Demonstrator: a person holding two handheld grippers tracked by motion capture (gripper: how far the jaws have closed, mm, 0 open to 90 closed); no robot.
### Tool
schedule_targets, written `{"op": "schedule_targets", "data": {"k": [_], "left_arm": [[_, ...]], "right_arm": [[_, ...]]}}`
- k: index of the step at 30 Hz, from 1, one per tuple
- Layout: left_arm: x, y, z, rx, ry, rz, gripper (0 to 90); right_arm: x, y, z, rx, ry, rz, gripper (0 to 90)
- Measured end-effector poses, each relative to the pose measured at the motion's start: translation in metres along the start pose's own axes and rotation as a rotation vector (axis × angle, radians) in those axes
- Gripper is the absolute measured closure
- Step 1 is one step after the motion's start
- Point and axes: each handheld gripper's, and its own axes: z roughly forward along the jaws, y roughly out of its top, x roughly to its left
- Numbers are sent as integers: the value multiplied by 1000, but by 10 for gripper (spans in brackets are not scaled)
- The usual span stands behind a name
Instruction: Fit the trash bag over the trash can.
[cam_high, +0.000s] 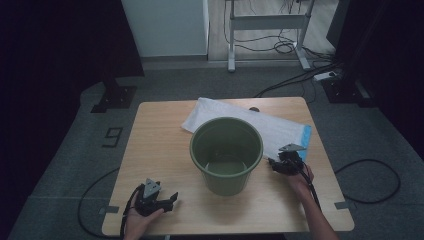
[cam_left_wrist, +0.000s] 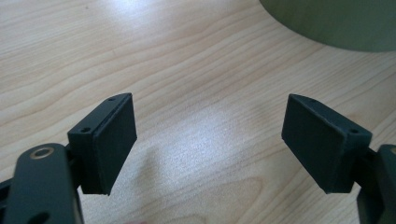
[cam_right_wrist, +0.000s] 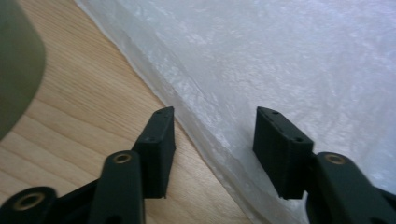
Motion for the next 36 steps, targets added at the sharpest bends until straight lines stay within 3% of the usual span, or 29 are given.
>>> {"op": "schedule_targets", "data": {"k": [1, 2, 3, 6, 9, 13, 14, 15, 19, 21, 22, 28, 33, 36], "left_arm": [[0, 0, 1, 5, 0, 3, 178], [0, 0, 1, 5, 0, 3, 178], [-1, -1, 1, 5, 1, 2, 178], [-1, -1, 1, 7, 1, 3, 178], [-2, 0, 2, 9, 1, 6, 178], [0, 0, 3, 13, -4, 4, 178], [0, 0, 4, 19, -4, 6, 178], [0, 0, 4, 19, -4, 6, 178], [-1, 0, 3, 17, -4, 12, 178], [-1, 0, 2, 14, -3, 9, 180], [0, 0, 2, 14, -2, 9, 180], [-1, 0, 2, 15, -1, 10, 187], [-1, 1, 2, 16, -8, 10, 189], [-1, 1, 2, 15, -10, 8, 189]], "right_arm": [[-1, 0, 0, -1, 12, 5, 529], [-2, 0, 0, -3, 6, 20, 627], [-2, 0, 0, -3, 6, 20, 627], [-7, 0, -2, 4, 18, 60, 788], [-11, -2, -7, 11, 42, 77, 888], [-10, -11, -27, -46, 43, 54, 892], [-10, -17, -39, -66, 35, 30, 892], [-10, -17, -39, -66, 35, 30, 892], [-14, -35, -65, -86, 28, 36, 892], [-18, -52, -84, -84, 12, 38, 891], [-18, -52, -84, -84, 12, 38, 891], [-28, -92, -118, -73, 12, 26, 889], [-35, -108, -130, -68, 9, 40, 878], [-36, -112, -129, -62, 3, 43, 746]]}}
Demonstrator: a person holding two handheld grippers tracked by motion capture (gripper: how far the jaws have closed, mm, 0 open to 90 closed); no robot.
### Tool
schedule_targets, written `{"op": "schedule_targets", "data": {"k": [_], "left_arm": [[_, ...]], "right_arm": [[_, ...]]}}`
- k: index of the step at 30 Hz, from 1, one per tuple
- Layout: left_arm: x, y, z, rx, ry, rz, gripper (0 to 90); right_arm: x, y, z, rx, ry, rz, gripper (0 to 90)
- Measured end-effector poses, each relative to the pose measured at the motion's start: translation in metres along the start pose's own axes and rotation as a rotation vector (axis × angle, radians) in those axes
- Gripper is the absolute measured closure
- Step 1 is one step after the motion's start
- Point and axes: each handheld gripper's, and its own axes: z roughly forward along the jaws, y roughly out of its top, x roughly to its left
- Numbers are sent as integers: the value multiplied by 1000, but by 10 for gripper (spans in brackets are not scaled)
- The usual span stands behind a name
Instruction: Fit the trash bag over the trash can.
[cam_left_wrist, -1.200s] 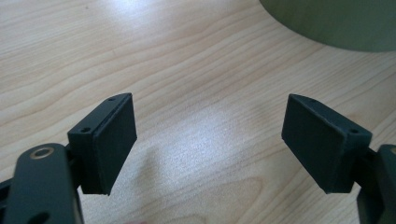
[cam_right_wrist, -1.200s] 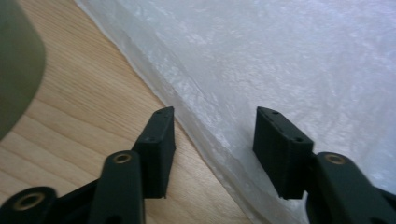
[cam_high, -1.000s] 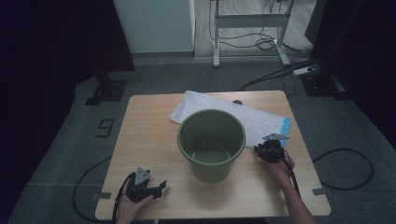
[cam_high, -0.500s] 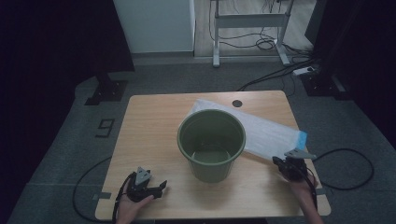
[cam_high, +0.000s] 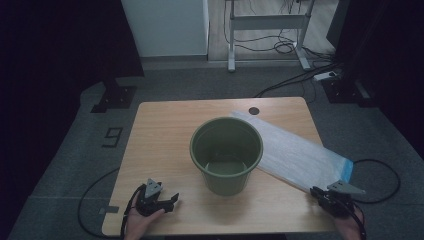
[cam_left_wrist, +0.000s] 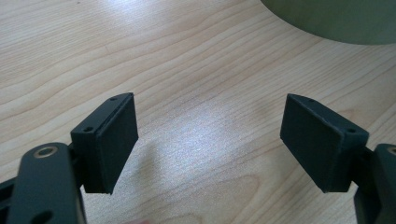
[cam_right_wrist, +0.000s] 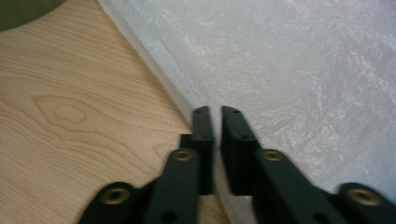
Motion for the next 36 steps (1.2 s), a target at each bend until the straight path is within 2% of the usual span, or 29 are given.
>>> {"op": "schedule_targets", "data": {"k": [1, 3, 7, 8, 9, 11, 13, 15, 17, 20, 25, 31, 33, 36], "left_arm": [[0, 0, 0, 0, -1, 0, 189], [0, 0, 1, 2, 0, -1, 190], [0, -1, 2, 7, 0, 0, 189], [0, -1, 2, 7, 0, 0, 190], [0, -1, 2, 9, -2, 2, 190], [0, -1, 2, 11, 0, 4, 189], [1, -1, 2, 10, -1, 5, 189], [2, -2, 1, 8, -1, 2, 190], [4, -1, 0, 1, -8, -7, 189], [9, 0, -4, -16, -10, -26, 191], [14, -2, -6, -21, -6, -40, 193], [15, -2, -7, -18, -2, -41, 193], [16, -3, -7, -16, -2, -43, 193], [17, -3, -7, -19, 2, -48, 193]], "right_arm": [[5, 4, 0, -18, -20, -11, 631], [12, 11, 1, -48, -33, -24, 507], [40, 38, 10, -120, -16, -56, 380], [40, 38, 10, -120, -16, -56, 380], [57, 55, 27, -120, 26, -73, 351], [65, 64, 42, -104, 49, -82, 336], [72, 76, 65, -74, 76, -81, 324], [75, 84, 81, -53, 86, -81, 317], [80, 91, 96, -30, 76, -95, 310], [84, 96, 111, -5, 84, -98, 307], [82, 96, 124, 3, 54, -89, 307], [79, 94, 131, 16, 37, -78, 335], [78, 94, 133, 26, 15, -76, 343], [79, 94, 134, 34, 20, -81, 366]]}}
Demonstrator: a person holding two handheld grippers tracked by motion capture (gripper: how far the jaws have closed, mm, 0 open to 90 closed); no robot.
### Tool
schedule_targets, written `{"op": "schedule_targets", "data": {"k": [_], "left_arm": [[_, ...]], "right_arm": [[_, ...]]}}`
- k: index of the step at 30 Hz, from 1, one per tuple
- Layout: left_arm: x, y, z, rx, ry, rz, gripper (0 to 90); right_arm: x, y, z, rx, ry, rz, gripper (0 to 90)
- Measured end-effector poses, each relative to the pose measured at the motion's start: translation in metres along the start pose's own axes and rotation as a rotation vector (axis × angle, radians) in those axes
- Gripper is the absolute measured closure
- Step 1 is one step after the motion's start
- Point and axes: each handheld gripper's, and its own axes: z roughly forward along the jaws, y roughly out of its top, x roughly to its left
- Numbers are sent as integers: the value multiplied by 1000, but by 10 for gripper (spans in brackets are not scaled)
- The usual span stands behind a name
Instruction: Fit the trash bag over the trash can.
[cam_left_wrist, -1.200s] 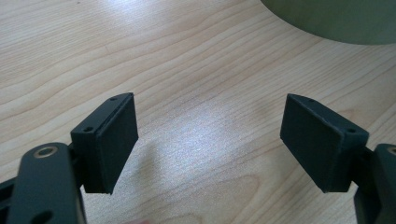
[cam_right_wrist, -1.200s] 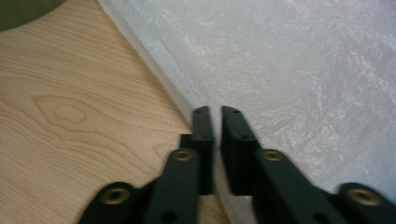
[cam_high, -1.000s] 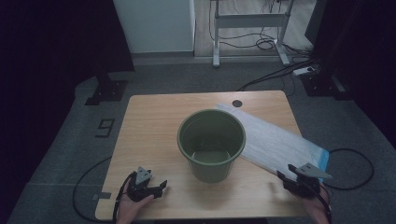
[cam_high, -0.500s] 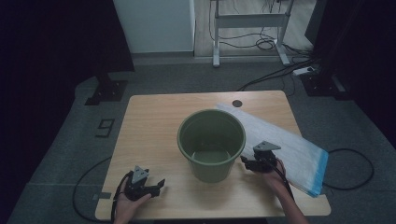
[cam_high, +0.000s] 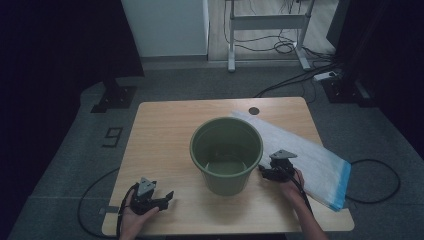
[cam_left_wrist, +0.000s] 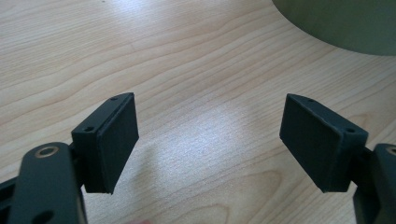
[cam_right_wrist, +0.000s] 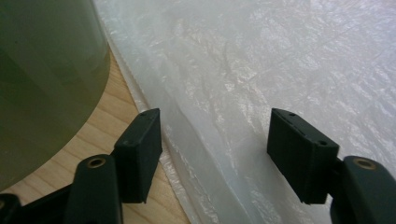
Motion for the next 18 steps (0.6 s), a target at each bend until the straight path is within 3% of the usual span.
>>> {"op": "schedule_targets", "data": {"k": [4, 10, 14, 18], "left_arm": [[1, 0, 0, -1, 2, -2, 193], [1, 0, -2, -5, 3, -2, 193], [3, -1, -2, -11, 4, -8, 193], [5, -2, -2, -6, 7, -12, 193]], "right_arm": [[-1, 0, 0, 0, -7, 36, 446], [-1, 0, -1, -11, -12, 43, 749], [-6, 2, -3, 9, -15, 34, 871], [-11, 3, -10, -72, 18, 93, 887]]}}
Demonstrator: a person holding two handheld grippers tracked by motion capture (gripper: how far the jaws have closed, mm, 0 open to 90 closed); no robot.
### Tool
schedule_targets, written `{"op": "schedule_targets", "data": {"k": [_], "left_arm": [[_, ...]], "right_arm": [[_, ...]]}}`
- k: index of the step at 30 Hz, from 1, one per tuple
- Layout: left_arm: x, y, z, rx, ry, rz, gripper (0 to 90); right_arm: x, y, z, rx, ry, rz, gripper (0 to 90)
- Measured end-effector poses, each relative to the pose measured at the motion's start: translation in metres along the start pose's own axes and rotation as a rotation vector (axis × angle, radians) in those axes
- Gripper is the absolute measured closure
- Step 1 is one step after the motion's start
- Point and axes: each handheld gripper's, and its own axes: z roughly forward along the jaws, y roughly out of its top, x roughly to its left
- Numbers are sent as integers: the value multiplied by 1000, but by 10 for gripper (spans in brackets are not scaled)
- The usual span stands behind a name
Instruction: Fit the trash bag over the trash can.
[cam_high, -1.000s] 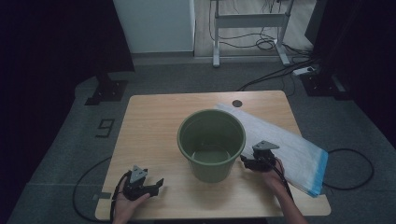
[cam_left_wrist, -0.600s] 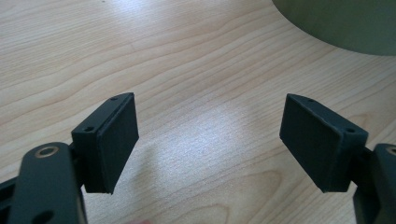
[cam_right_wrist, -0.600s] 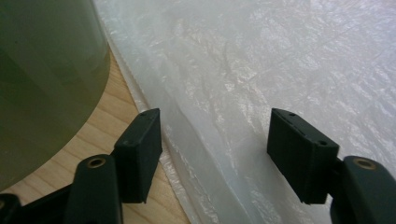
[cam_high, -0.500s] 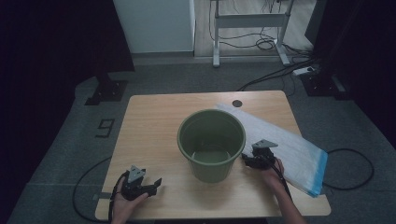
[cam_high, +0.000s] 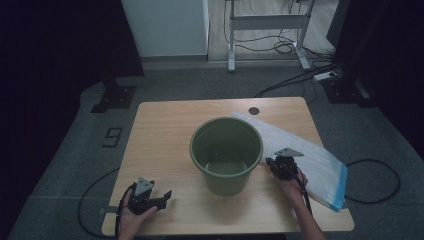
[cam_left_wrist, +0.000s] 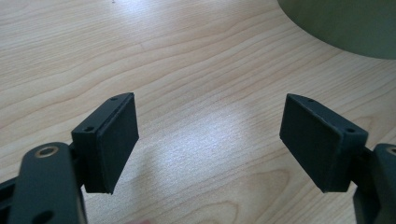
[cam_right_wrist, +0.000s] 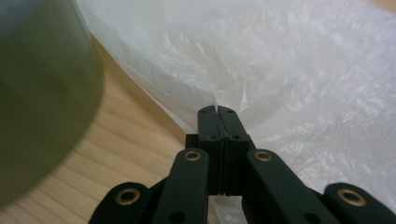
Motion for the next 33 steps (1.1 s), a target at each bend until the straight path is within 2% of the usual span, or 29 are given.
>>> {"op": "schedule_targets", "data": {"k": [4, 10, 19, 26, 33], "left_arm": [[-1, 0, 0, 4, 0, 2, 193], [-2, 0, 0, 0, -1, 2, 193], [-2, -1, 3, 13, 4, 8, 193], [-3, -2, 3, 18, 2, 11, 193], [-3, -2, 5, 24, 2, 12, 193]], "right_arm": [[-1, 7, -13, -86, 19, 8, 888], [-8, 19, -37, -205, 45, 92, 889], [-11, 42, -82, -368, 21, 131, 889], [-15, 55, -113, -470, 42, 187, 889], [-15, 67, -139, -546, 50, 183, 889]]}}
